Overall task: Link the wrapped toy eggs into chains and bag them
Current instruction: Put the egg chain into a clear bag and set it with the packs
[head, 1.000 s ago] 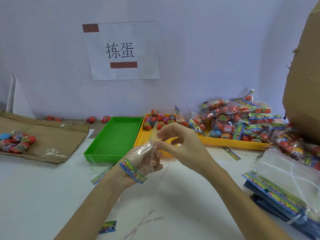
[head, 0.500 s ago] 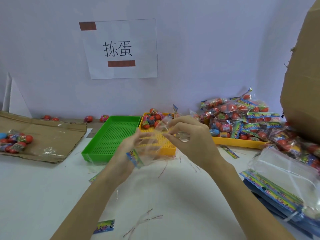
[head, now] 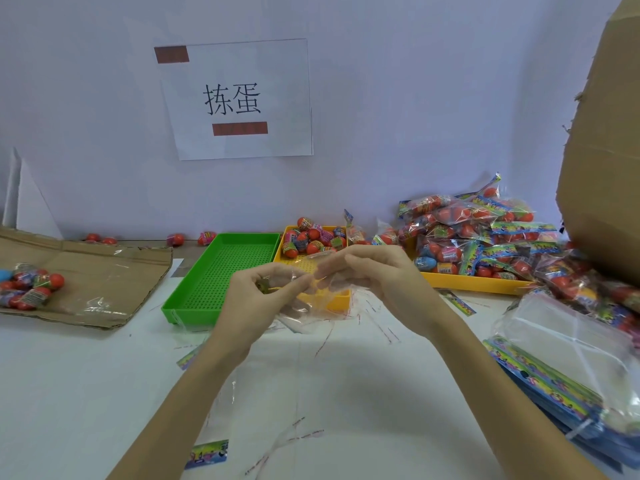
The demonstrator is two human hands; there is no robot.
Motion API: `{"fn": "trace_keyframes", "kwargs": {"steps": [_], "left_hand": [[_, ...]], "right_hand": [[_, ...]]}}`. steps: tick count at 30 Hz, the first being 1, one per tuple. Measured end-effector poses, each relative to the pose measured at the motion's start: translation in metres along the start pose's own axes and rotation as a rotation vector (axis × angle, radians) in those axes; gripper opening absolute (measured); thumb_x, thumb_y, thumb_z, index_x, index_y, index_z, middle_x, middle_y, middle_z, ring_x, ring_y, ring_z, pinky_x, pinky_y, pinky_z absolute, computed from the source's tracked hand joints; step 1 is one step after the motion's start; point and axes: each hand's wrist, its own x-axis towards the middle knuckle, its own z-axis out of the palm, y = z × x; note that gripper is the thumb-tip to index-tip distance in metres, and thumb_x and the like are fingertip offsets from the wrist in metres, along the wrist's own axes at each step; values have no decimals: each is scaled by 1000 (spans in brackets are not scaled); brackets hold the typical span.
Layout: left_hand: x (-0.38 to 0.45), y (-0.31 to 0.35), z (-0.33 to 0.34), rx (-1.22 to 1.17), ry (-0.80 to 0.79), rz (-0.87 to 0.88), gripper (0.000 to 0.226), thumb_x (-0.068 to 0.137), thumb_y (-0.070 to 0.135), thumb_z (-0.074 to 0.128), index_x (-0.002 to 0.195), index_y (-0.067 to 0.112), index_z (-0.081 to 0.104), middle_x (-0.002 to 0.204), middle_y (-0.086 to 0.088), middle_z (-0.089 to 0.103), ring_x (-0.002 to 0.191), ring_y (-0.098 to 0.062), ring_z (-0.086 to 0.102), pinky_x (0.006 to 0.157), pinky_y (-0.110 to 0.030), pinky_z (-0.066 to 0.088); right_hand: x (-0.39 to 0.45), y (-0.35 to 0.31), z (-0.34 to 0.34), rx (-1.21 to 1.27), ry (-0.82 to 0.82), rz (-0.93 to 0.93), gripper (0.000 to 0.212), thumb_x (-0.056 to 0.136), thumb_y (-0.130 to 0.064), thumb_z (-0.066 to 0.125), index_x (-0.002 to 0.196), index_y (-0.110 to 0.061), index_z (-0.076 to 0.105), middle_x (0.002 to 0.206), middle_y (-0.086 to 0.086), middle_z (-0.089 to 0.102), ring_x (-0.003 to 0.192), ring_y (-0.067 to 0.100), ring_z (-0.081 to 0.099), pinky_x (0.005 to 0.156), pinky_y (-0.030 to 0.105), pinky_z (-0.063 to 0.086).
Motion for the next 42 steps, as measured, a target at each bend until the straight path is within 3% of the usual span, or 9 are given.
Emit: {"fn": "trace_keyframes", "kwargs": {"steps": [8,14,17,20,26,32,37,40,42], "left_hand": [[-1,1,-2,51,-17,-15,12,88,21,82,94,11,83,87,-8,81,71,-29,79,56,-26,61],[-1,1,-5,49,-19,-4,23,81,41,83,88,19,81,81,-9,80,40,-23,59,39,-25,48],[0,0,-6,51,51,-4,28,80,46,84,94,22,78,79,-8,79,37,-24,51,48,-34,49],[0,-2,-7,95,98,22,31,75,51,86,94,27,78,56,0,69,29,-16,42,41,-22,37],[-3,-1,0,209,182,179,22,77,45,88,91,32,77,68,6,69,39,-17,44,44,-28,34],[-5,2,1,146,168,163,18,83,40,85,89,26,75,68,-12,72,27,-19,44,33,-21,30],[-5,2,5,268,217,227,40,85,51,82,118,32,67,105,15,74,72,-12,72,62,-21,53],[-2,1,-1,573,128,414,69,81,63,76,140,33,57,136,19,57,129,-9,52,102,-23,42],[-1,0,-4,694,-17,494,84,76,69,77,148,35,50,149,20,48,143,-6,39,115,-30,30]], "right_hand": [[-2,5,-6,-298,74,122,15,93,-15,74,106,-20,81,92,-7,80,85,11,77,74,15,57],[-8,-6,-7,-463,-104,238,33,95,-59,55,104,-40,80,100,-15,78,94,31,70,91,53,55],[-8,-6,-11,-378,-115,216,27,102,-34,57,121,-30,76,109,-15,77,105,4,71,98,30,53],[-7,-2,-15,-214,-134,185,30,104,-14,57,132,-16,69,122,-4,75,117,12,69,103,28,54],[1,-5,-4,459,-190,443,69,102,-59,41,133,-2,66,130,24,67,125,35,64,102,38,55],[-3,5,1,324,-179,377,30,99,-22,66,118,0,73,126,21,70,118,36,68,95,39,59],[-3,0,-3,205,-132,365,41,95,-28,66,125,0,68,127,14,71,123,26,66,112,42,48],[-5,-5,-1,-164,-39,339,57,88,-57,60,130,-18,65,134,-1,68,128,16,60,113,40,42],[-6,-6,2,-323,-46,342,57,91,-66,51,134,-30,61,130,-14,68,127,9,56,101,35,45]]}}
